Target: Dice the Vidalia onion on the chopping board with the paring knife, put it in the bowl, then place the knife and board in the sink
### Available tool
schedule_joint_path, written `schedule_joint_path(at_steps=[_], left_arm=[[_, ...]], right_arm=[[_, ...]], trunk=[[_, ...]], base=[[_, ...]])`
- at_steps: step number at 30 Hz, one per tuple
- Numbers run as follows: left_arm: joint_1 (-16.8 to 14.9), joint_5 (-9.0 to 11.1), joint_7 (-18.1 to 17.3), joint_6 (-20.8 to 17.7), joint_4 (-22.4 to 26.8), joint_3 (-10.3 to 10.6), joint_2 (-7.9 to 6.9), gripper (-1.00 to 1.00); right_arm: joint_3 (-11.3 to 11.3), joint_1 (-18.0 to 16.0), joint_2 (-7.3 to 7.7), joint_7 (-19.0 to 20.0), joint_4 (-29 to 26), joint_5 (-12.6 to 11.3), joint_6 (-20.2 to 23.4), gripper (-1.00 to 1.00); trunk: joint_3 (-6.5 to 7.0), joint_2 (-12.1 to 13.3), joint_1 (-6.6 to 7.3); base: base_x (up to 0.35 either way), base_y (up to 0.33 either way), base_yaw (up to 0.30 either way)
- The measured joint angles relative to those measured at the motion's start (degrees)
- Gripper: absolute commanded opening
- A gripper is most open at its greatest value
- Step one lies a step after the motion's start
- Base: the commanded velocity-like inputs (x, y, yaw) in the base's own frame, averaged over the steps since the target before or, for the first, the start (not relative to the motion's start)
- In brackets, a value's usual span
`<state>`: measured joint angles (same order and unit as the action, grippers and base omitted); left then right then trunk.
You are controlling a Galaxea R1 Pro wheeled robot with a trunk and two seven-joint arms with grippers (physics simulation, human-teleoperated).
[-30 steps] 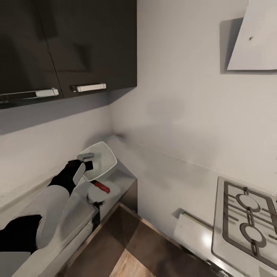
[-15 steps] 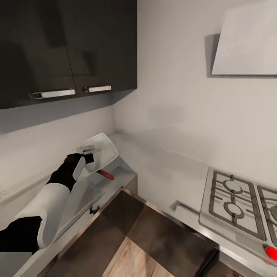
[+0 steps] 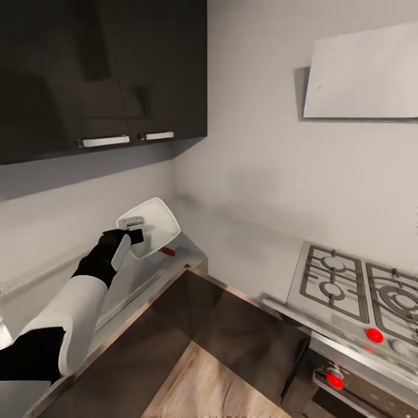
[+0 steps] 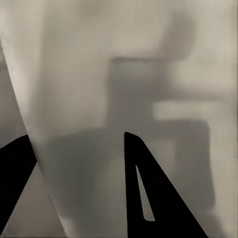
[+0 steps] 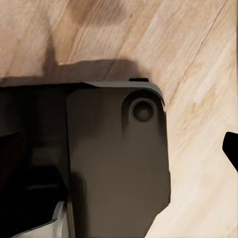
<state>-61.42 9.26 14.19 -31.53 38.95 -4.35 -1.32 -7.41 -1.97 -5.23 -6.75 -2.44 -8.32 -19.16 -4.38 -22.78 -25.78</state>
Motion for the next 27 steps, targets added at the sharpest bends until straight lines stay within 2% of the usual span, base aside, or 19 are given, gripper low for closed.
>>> schedule_joint_path(at_steps=[11, 12, 13, 15, 18, 21, 27], left_arm=[[0.0, 0.0, 0.0, -0.1, -0.4, 0.0, 0.03, -1.0], [0.0, 0.5, 0.0, 0.0, -1.4, 0.0, 0.59, -1.0], [0.0, 0.1, 0.0, 0.0, -1.5, 0.0, 0.69, -1.0], [0.0, 0.0, 0.0, 0.0, -1.6, 0.0, 0.91, -1.0], [0.0, 0.0, 0.0, -0.1, -1.5, -0.1, 1.0, -1.0], [0.0, 0.0, 0.0, -0.1, -1.4, -0.1, 0.96, -1.0], [0.0, 0.0, 0.1, -0.2, -1.4, -0.1, 0.73, -1.0]], right_arm=[[0.0, 0.0, 0.66, 0.1, -1.4, 0.0, -1.6, 1.0], [0.0, 0.0, 0.75, 0.1, -1.8, 0.0, -3.1, 1.0], [0.0, 0.0, 0.82, 0.1, -2.1, 0.0, -3.5, 1.0], [0.0, 0.0, 1.4, 0.0, -4.7, 0.1, -4.9, 1.0], [0.0, 0.0, 3.32, 0.1, -10.1, 0.1, -5.8, 1.0], [0.0, 0.0, 4.64, 0.2, -13.5, 0.1, -6.0, 1.0], [0.0, 0.0, 5.38, 0.3, -15.6, 0.0, -7.0, 1.0]], trunk=[[0.03, 0.0, 0.03], [0.02, 0.0, 0.03], [0.03, 0.0, 0.03], [0.03, 0.0, 0.03], [0.03, 0.0, 0.03], [0.03, 0.0, 0.03], [0.09, 0.0, 0.03]], base=[[-0.046, 0.0, 0.0], [0.0, 0.0, 0.0], [0.0, 0.0, 0.0], [0.0, 0.0, 0.0], [0.0, 0.0, 0.0], [0.0, 0.0, 0.002], [0.0, 0.0, 0.164]])
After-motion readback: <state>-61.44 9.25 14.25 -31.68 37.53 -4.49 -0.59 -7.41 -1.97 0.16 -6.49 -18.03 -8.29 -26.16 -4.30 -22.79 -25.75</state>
